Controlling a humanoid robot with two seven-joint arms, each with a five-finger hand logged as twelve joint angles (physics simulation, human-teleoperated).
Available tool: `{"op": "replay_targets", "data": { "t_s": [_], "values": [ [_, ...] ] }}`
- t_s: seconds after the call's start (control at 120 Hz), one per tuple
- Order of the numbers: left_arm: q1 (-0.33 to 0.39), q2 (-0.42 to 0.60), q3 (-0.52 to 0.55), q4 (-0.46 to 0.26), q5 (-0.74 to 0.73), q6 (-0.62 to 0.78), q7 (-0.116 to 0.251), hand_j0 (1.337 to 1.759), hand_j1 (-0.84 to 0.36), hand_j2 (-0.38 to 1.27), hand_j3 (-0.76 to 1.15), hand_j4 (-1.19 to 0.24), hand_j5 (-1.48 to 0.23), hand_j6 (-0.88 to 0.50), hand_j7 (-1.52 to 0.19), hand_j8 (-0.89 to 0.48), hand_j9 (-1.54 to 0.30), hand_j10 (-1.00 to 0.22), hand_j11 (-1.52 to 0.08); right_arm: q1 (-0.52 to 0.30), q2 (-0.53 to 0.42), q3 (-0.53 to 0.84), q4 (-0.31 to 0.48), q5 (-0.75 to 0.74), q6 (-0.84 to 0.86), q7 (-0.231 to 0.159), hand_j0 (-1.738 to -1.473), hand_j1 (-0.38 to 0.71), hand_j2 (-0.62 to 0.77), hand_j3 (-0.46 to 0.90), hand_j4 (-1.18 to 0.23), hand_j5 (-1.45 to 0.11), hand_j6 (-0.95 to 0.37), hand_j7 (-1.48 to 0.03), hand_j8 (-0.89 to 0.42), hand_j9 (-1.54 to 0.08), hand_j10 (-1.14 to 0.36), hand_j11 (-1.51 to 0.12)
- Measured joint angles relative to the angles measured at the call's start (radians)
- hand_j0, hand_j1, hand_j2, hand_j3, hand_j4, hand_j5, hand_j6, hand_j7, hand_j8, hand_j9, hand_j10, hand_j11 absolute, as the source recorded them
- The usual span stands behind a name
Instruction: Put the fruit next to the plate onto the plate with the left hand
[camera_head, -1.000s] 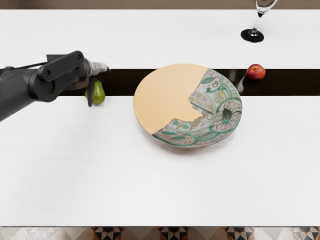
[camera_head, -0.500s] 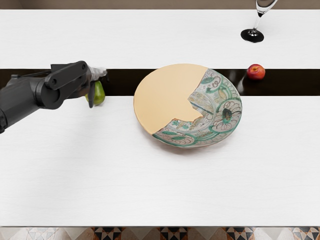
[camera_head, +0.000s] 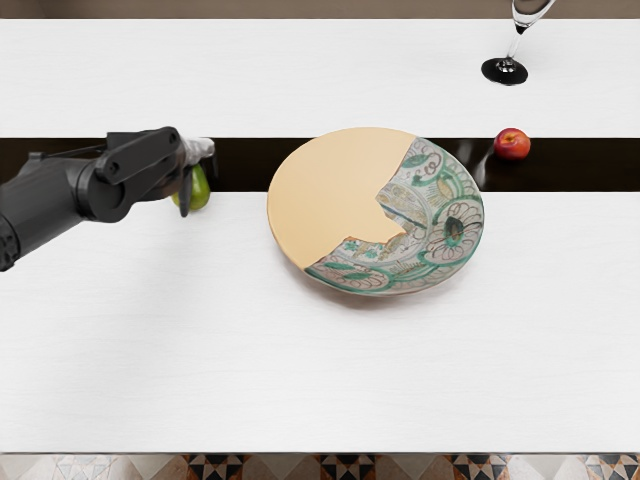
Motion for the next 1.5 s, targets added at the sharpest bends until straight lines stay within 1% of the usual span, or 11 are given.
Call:
{"op": "replay_targets", "data": {
  "t_s": [0.317,0.383,0.492,0.867,0.975,1.008,1.067,1.075,1.2,1.25,1.5],
  "values": [
    [0.001,0.002,-0.002,0.002,0.003,-0.007,0.003,1.656,-0.11,0.24,0.00,-0.54,-0.67,-0.55,-0.67,-0.55,-0.69,-0.54,-0.68,0.000,0.000,0.000,0.000,0.000,0.000,0.000,-1.658,-0.35,0.00,0.00,0.00,0.00,0.00,0.00,0.00,0.00,0.00,0.00],
    [0.000,0.002,-0.001,0.001,0.000,-0.009,0.003,1.656,-0.13,0.27,0.00,-0.55,-0.71,-0.54,-0.70,-0.52,-0.71,-0.56,-0.71,0.000,0.000,0.000,0.000,0.000,0.000,0.000,-1.658,-0.35,0.00,0.00,0.00,0.00,0.00,0.00,0.00,0.00,0.00,0.00],
    [-0.003,0.002,0.000,0.000,-0.006,-0.013,0.005,1.655,-0.10,0.19,0.00,-0.56,-0.74,-0.52,-0.73,-0.51,-0.74,-0.57,-0.74,0.000,0.000,0.000,0.000,0.000,-0.001,0.000,-1.658,-0.35,0.00,0.00,0.00,0.00,0.00,0.00,0.00,0.00,0.00,0.00],
    [-0.061,0.012,-0.004,-0.013,-0.023,-0.051,0.017,1.657,-0.21,0.34,0.00,-0.58,-0.76,-0.46,-0.76,-0.45,-0.77,-0.58,-0.77,0.001,0.000,0.000,0.000,0.000,-0.001,0.000,-1.658,-0.35,0.00,0.00,0.00,0.00,0.00,0.00,0.00,0.00,0.00,0.00],
    [-0.098,0.034,-0.008,-0.056,-0.029,-0.067,0.040,1.658,-0.23,0.39,0.00,-0.58,-0.77,-0.45,-0.76,-0.45,-0.77,-0.58,-0.77,0.001,0.000,0.000,0.000,0.000,-0.001,0.000,-1.658,-0.35,0.00,0.00,0.00,0.00,0.00,0.00,0.00,0.00,0.00,0.00],
    [-0.105,0.059,-0.010,-0.077,-0.031,-0.072,0.049,1.657,-0.23,0.33,0.00,-0.58,-0.77,-0.44,-0.76,-0.44,-0.77,-0.58,-0.77,0.001,0.000,0.000,0.000,0.000,-0.001,0.000,-1.658,-0.35,0.00,0.00,0.00,0.00,0.00,0.00,0.00,0.00,0.00,0.00],
    [-0.130,0.086,-0.012,-0.119,-0.036,-0.079,0.068,1.657,-0.23,0.33,0.00,-0.58,-0.77,-0.43,-0.76,-0.44,-0.76,-0.58,-0.77,0.001,0.000,0.000,0.000,0.000,-0.001,0.000,-1.658,-0.35,0.00,0.00,0.00,0.00,0.00,0.00,0.00,0.00,0.00,0.00],
    [-0.135,0.091,-0.012,-0.126,-0.039,-0.080,0.070,1.658,-0.23,0.42,0.00,-0.58,-0.77,-0.42,-0.76,-0.44,-0.77,-0.58,-0.77,0.001,0.000,0.000,0.000,0.000,-0.001,0.000,-1.658,-0.35,0.00,0.00,0.00,0.00,0.00,0.00,0.00,0.00,0.00,0.00],
    [-0.192,0.138,-0.018,-0.242,-0.066,-0.092,0.127,1.658,-0.25,0.34,0.00,-0.57,-0.77,-0.42,-0.76,-0.43,-0.76,-0.58,-0.76,0.001,0.000,0.000,0.000,0.000,-0.001,0.000,-1.658,-0.35,0.00,0.00,0.00,0.00,0.00,0.00,0.00,0.00,0.00,0.00],
    [-0.202,0.139,-0.025,-0.277,-0.076,-0.095,0.147,1.658,-0.26,0.38,0.00,-0.57,-0.78,-0.41,-0.77,-0.43,-0.76,-0.58,-0.76,0.000,0.000,0.000,0.000,0.000,-0.001,0.000,-1.658,-0.35,0.00,0.00,0.00,0.00,0.00,0.00,0.00,0.00,0.00,0.00],
    [-0.242,0.131,-0.074,-0.357,-0.096,-0.111,0.195,1.658,-0.29,0.42,0.00,-0.56,-0.78,-0.41,-0.76,-0.42,-0.76,-0.58,-0.76,0.000,0.000,0.000,0.000,0.000,-0.001,0.000,-1.658,-0.35,0.00,0.00,0.00,0.00,0.00,0.00,0.00,0.00,0.00,0.00]
  ]
}}
